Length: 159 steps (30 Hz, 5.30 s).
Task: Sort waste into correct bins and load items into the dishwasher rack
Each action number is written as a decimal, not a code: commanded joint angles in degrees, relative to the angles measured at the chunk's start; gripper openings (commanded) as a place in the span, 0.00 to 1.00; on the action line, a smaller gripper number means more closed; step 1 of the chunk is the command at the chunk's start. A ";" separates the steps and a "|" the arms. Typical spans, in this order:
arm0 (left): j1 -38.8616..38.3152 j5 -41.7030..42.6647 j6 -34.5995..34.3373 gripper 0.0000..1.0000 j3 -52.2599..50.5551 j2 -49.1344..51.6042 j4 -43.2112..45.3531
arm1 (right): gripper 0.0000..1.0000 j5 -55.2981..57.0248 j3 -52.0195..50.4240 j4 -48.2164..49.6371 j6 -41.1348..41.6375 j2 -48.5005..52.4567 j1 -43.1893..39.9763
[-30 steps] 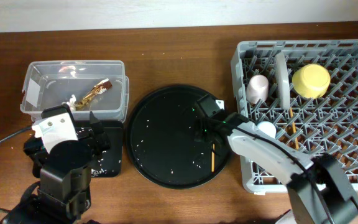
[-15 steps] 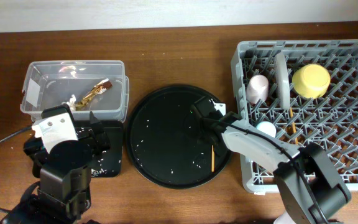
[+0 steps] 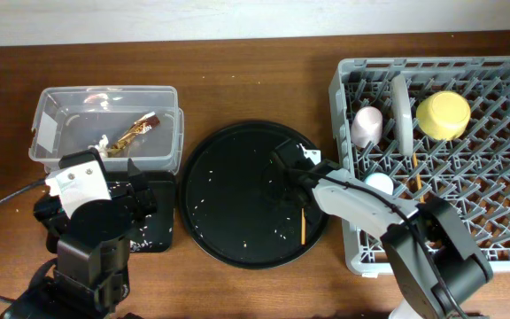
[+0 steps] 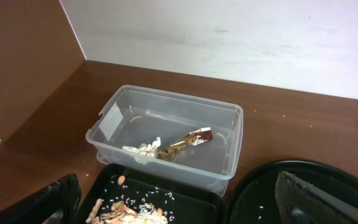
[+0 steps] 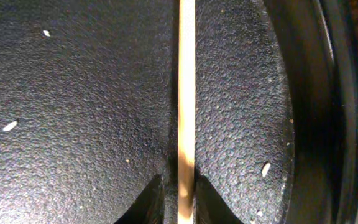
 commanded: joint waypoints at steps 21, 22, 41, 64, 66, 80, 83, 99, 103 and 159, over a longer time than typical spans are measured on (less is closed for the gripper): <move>0.15 -1.25 -0.76 0.99 0.55 -0.02 0.11 | 0.04 1.33 29.05 -30.18 -14.56 -11.80 -3.06; 0.15 -1.25 -0.76 0.99 0.55 -0.02 0.11 | 0.04 1.31 30.95 -33.51 -16.20 -13.07 -4.48; 0.15 -1.25 -0.76 0.99 0.55 -0.02 0.11 | 0.04 1.09 35.15 -47.39 -42.05 -19.06 -43.63; 0.15 -1.25 -0.76 0.99 0.55 -0.02 0.11 | 0.04 -11.82 35.10 -38.80 -52.92 2.05 -51.45; 0.15 -1.25 -0.76 0.99 0.55 -0.02 0.11 | 0.04 -14.99 35.10 -38.64 -52.94 2.05 -53.27; 0.15 -1.25 -0.76 0.99 0.55 -0.02 0.11 | 0.04 -22.60 33.11 -35.54 -55.08 2.05 -56.48; 0.15 -1.25 -0.76 0.99 0.55 -0.02 0.11 | 0.04 -22.60 31.47 -33.83 -55.08 2.05 -56.48; 0.15 -1.25 -0.76 0.99 0.55 -0.02 0.11 | 0.35 -22.62 31.63 -33.31 -54.93 2.03 -56.48; 0.15 -1.25 -0.76 0.99 0.55 -0.02 0.11 | 0.40 -23.89 39.10 -40.44 -50.05 1.79 -56.37; 0.15 -1.25 -0.76 0.99 0.55 -0.02 0.11 | 0.98 -20.68 55.80 -60.57 -51.78 -51.89 -46.56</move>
